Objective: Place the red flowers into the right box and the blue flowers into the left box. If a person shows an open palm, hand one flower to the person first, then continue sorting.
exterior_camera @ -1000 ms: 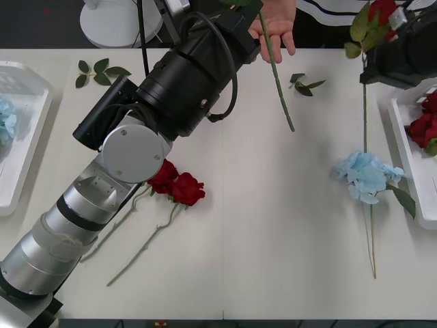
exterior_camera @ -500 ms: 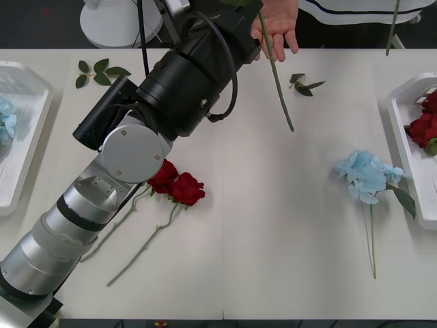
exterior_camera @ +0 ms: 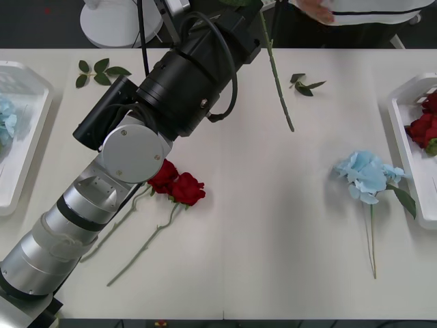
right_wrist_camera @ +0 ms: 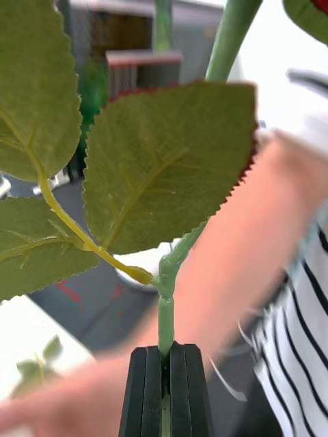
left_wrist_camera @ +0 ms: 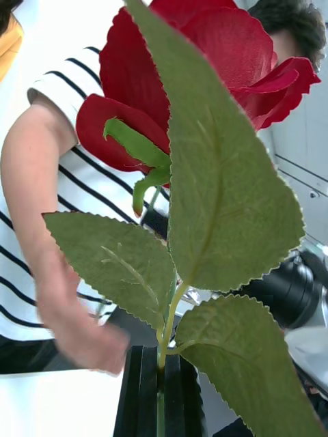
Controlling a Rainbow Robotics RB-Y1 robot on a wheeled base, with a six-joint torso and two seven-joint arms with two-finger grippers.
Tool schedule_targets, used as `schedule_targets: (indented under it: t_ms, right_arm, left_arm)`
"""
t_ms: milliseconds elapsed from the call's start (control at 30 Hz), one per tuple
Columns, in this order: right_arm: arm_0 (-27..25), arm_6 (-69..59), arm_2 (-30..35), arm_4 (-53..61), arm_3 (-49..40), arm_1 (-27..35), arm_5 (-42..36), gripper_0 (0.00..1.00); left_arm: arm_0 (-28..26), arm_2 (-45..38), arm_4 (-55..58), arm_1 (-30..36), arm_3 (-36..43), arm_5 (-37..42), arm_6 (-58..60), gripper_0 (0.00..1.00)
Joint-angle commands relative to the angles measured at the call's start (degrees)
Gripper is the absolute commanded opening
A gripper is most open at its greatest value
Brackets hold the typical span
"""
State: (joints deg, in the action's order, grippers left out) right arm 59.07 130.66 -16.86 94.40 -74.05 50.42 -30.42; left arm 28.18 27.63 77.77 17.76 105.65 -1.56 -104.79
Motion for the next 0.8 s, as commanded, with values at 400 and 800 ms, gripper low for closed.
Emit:
schedule_targets:
  t_ms: [400, 800]
  right_arm:
    - [13.09, 5.92, -1.69, 0.44, 7.34, -10.16, 7.21, 0.0]
    - [13.18, 6.01, -5.55, 0.88, 7.42, -11.04, 11.96, 0.0]
  left_arm:
    - [-0.4, 0.4, 0.46, -1.23, 2.45, -0.82, 3.37, 0.0]
    - [-0.4, 0.4, 0.46, -1.23, 2.45, -0.82, 3.37, 0.0]
